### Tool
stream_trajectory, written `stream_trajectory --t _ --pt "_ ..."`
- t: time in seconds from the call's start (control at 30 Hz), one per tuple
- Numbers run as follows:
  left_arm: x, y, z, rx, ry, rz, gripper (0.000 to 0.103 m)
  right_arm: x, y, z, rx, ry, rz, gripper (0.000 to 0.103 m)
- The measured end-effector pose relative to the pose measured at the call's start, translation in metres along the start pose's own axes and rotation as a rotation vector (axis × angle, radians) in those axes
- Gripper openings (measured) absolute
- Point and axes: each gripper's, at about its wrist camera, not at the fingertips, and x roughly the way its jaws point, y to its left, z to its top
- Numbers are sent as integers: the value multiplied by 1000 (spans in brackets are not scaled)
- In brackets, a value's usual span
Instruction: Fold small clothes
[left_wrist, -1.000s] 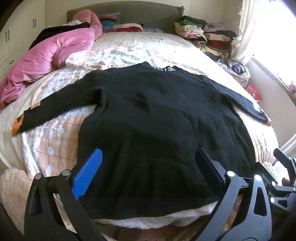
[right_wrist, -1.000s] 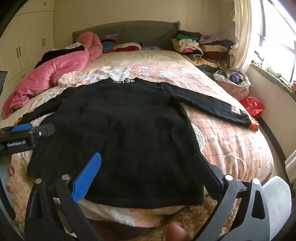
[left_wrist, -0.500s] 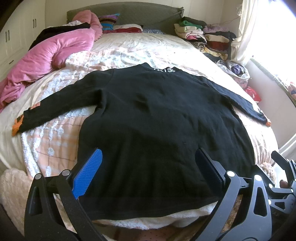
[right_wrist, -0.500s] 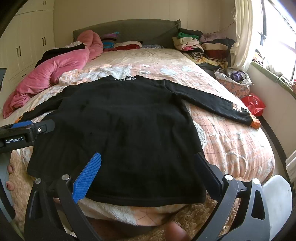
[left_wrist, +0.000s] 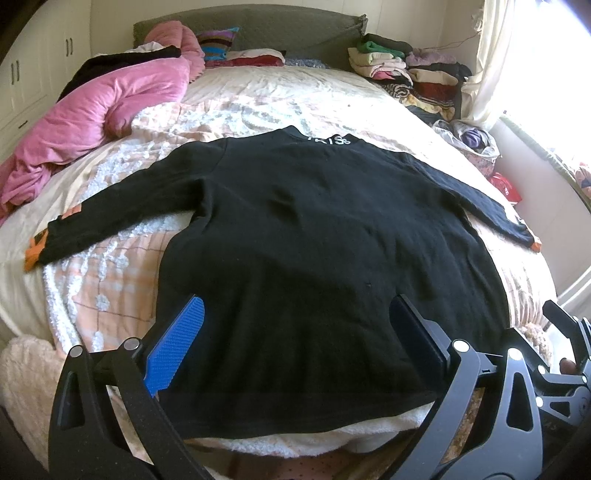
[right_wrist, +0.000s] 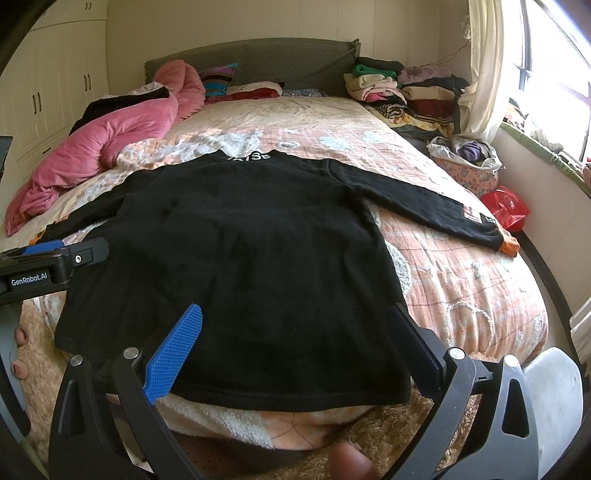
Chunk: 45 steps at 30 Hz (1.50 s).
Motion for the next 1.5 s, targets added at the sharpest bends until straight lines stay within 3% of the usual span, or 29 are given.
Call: stream_trajectory --t 1.03,1.5 --pt "-2 0 2 2 -3 5 94 4 -4 -1 20 25 -9 99" --pt "11 10 29 -16 2 3 94 27 3 40 39 31 7 99"
